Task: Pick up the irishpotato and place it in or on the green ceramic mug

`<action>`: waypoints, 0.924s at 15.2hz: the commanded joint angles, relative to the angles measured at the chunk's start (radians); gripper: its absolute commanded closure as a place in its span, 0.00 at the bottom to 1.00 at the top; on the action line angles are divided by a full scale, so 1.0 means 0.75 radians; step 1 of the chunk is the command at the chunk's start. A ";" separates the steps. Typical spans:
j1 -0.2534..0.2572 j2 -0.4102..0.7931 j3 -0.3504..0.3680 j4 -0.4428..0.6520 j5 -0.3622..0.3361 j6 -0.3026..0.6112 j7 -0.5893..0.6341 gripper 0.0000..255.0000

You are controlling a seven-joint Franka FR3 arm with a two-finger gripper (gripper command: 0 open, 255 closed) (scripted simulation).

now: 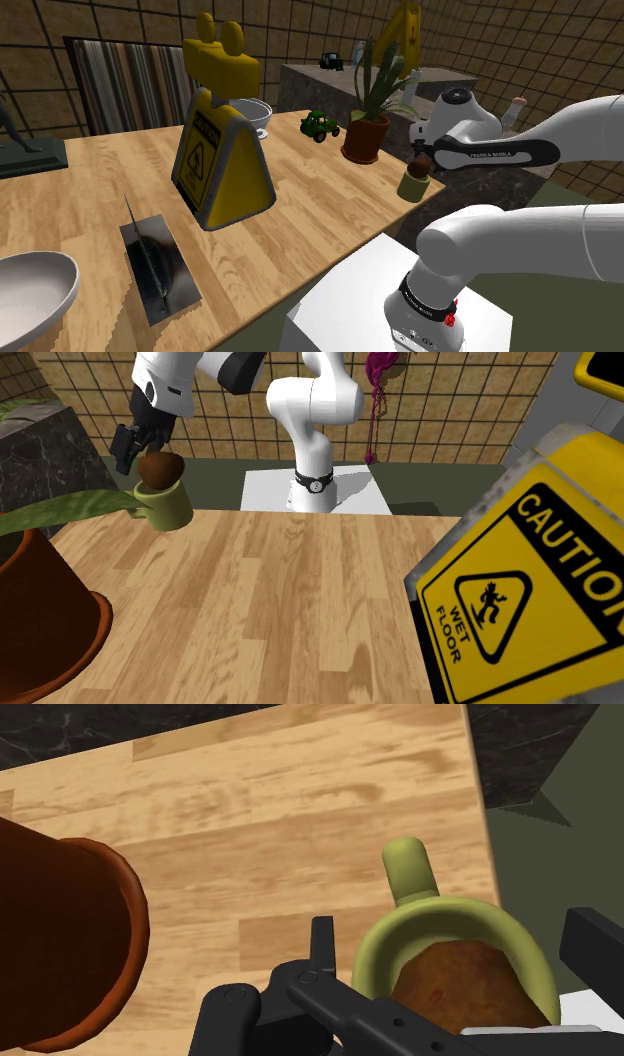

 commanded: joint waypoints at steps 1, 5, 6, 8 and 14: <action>0.000 0.000 -0.001 -0.001 0.000 0.000 0.000 0.00; -0.005 -0.106 0.092 -0.010 0.092 -0.114 -0.046 0.00; -0.005 -0.156 0.135 -0.010 0.136 -0.170 -0.067 0.00; -0.003 -0.193 0.169 -0.009 0.171 -0.213 -0.082 0.00; -0.003 -0.193 0.169 -0.009 0.171 -0.213 -0.082 0.00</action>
